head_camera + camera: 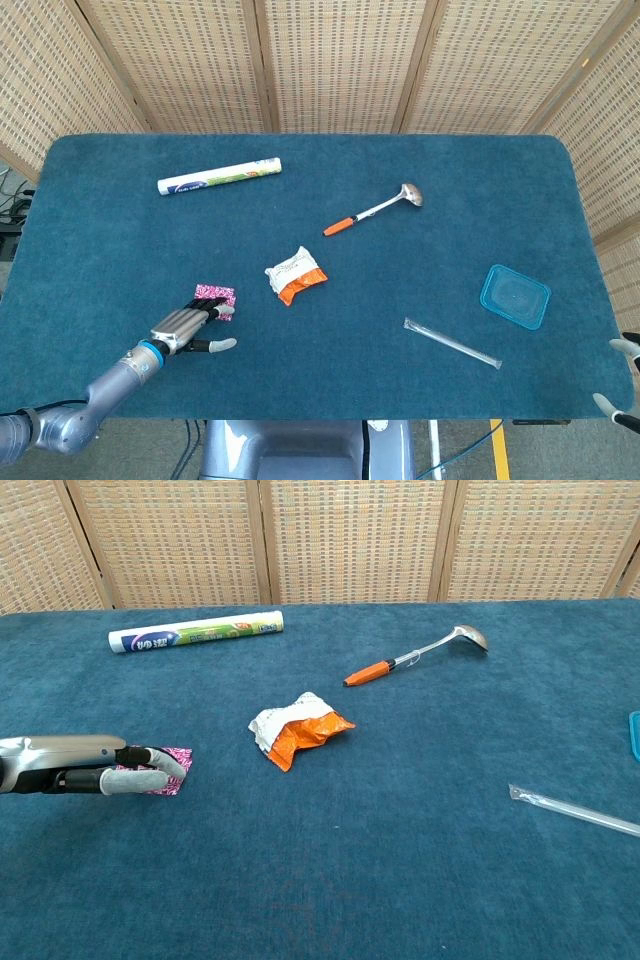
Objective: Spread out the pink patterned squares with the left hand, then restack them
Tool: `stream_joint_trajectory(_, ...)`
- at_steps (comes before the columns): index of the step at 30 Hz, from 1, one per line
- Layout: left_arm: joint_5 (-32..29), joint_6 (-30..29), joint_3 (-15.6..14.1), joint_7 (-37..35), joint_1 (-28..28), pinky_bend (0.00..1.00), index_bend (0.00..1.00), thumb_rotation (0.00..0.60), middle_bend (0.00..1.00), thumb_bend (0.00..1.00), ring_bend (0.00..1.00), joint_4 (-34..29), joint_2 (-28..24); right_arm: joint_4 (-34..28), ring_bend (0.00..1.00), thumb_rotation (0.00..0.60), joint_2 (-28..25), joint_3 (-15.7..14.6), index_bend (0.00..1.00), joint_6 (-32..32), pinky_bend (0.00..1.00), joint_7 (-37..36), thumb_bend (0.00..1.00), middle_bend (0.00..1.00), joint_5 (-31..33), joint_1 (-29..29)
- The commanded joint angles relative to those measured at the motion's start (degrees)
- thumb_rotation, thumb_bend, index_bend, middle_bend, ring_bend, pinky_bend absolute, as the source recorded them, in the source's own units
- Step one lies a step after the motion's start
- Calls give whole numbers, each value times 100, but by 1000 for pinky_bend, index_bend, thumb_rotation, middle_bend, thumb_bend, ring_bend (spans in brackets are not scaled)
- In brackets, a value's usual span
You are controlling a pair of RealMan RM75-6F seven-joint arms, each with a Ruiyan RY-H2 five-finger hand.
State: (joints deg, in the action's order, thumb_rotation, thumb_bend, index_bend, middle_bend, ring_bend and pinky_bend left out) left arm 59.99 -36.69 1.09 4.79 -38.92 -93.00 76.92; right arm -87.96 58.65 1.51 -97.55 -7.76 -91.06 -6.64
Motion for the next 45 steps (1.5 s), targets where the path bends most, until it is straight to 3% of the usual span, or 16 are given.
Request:
stream_joint_trajectory(1,-90,-55,6,72,-40,0,123,40,0,0,0,54,31,7,0,600,-6,1,296,2,0,-11,5,256,9,-5)
stream_joint_trajectory(24,-1134,-54,149,460,-527,0,123,39,0,0,0,674,325,-15,0,600,-55,12,296,-43,0,4,7,256,99,-101)
stream_joint_trajectory(45,-699,-105,-51,245,-401,0,123,38,0,0,0,281,140,0,0,600,-46,32,296,6,0,-10,9,256,115,-94)
